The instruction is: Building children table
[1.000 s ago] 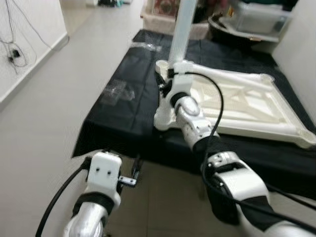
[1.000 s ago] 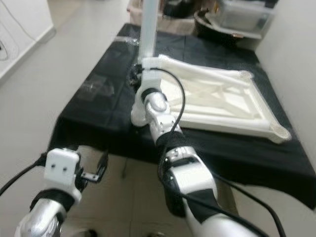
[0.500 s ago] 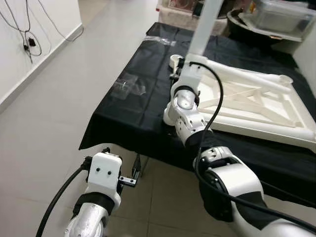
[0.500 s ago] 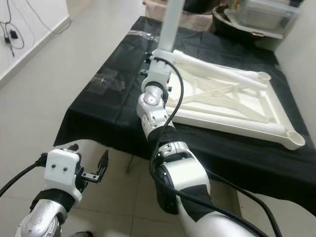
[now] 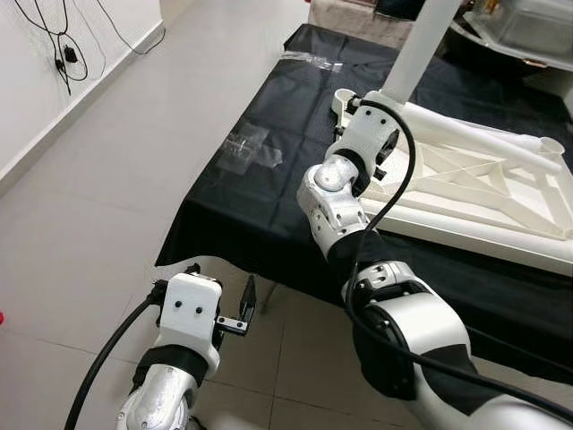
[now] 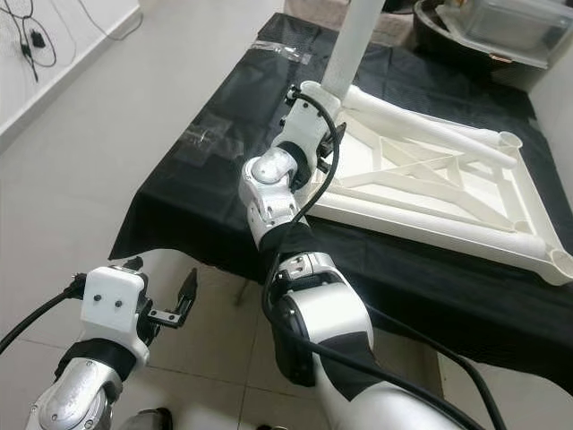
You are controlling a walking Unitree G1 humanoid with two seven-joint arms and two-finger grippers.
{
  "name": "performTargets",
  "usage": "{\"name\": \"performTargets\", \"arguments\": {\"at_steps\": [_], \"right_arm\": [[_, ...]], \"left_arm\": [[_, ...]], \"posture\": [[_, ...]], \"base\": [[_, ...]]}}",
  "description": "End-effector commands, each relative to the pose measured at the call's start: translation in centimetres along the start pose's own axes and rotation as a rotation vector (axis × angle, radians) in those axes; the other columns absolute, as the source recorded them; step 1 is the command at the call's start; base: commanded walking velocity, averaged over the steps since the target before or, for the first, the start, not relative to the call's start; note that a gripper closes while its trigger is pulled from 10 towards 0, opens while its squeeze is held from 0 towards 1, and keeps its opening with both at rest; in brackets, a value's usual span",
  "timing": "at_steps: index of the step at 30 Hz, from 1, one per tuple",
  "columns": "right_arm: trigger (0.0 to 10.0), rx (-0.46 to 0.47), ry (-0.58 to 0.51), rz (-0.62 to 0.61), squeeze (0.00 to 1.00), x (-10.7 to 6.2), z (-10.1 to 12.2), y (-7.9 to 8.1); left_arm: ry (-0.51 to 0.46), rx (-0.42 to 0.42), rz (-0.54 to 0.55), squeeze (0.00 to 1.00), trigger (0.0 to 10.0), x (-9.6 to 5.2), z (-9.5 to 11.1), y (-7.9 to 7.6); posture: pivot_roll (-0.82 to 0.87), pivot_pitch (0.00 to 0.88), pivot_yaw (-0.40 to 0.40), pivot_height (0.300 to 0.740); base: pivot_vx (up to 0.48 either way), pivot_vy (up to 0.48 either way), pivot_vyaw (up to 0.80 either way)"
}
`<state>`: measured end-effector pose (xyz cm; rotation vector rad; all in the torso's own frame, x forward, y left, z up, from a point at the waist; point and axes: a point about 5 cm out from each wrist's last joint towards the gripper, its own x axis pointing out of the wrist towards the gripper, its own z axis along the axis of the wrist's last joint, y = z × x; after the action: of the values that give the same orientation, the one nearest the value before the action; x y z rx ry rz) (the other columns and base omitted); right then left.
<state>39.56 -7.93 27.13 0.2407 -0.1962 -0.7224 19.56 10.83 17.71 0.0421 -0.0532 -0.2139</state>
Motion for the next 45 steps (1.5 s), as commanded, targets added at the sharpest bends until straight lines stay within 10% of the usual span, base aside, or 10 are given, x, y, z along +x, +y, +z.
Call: {"name": "performTargets", "arguments": {"at_steps": [1, 19, 21, 22, 29, 30, 39, 40, 41, 45], "right_arm": [[10.0, -0.076, 0.188, -0.163, 0.00, 0.3, -4.2, -2.7], [10.0, -0.077, 0.191, -0.125, 0.03, -0.4, -4.1, -1.7], [10.0, -0.072, 0.192, -0.109, 0.32, -0.5, -4.0, -1.6], [10.0, -0.072, 0.191, -0.106, 1.00, -0.5, -4.0, -1.5], [10.0, -0.060, 0.174, -0.070, 0.84, -0.6, -3.7, -1.1], [10.0, -0.056, 0.175, -0.066, 0.00, -0.6, -3.7, -1.1], [10.0, -0.041, 0.177, -0.024, 0.00, -1.0, -3.8, -0.7], [10.0, -0.041, 0.187, 0.000, 0.09, -1.2, -4.0, -0.5], [10.0, -0.040, 0.193, 0.022, 1.00, -1.4, -4.2, -0.4], [10.0, -0.034, 0.200, 0.047, 1.00, -1.9, -4.5, -0.2]], "left_arm": [[0.020, -0.010, -0.035, 0.00, 10.0, -0.2, -0.3, -0.5], [0.031, 0.010, -0.064, 0.00, 10.0, -0.4, -0.8, -1.1], [0.032, 0.012, -0.065, 0.00, 10.0, -0.4, -0.8, -1.1], [0.032, 0.013, -0.065, 0.00, 10.0, -0.4, -0.8, -1.1], [0.033, 0.013, -0.065, 0.00, 10.0, -0.4, -0.9, -1.1], [0.034, 0.013, -0.065, 0.00, 10.0, -0.5, -0.9, -1.1], [0.039, 0.019, -0.069, 0.00, 10.0, -0.5, -1.0, -1.2], [0.039, 0.020, -0.069, 0.00, 10.0, -0.5, -1.1, -1.2], [0.039, 0.020, -0.069, 0.00, 10.0, -0.5, -1.1, -1.2], [0.039, 0.020, -0.068, 0.00, 10.0, -0.5, -1.1, -1.2]], "posture": [[0.14, 0.223, -0.124, 0.740], [0.14, 0.216, -0.125, 0.740], [0.14, 0.216, -0.125, 0.740], [0.14, 0.216, -0.125, 0.740], [0.14, 0.216, -0.125, 0.740], [0.14, 0.216, -0.125, 0.740], [0.13, 0.217, -0.125, 0.740], [0.13, 0.218, -0.126, 0.740], [0.13, 0.218, -0.126, 0.740], [0.13, 0.216, -0.123, 0.740]], "base": [[0.000, 0.000, 0.00], [0.000, 0.000, 0.00], [0.000, 0.000, 0.00], [0.000, 0.000, 0.00], [0.000, 0.000, 0.00], [0.000, 0.000, 0.00], [0.000, 0.000, 0.00], [0.000, 0.000, 0.00], [0.000, 0.000, 0.00], [0.000, 0.000, 0.00]]}}
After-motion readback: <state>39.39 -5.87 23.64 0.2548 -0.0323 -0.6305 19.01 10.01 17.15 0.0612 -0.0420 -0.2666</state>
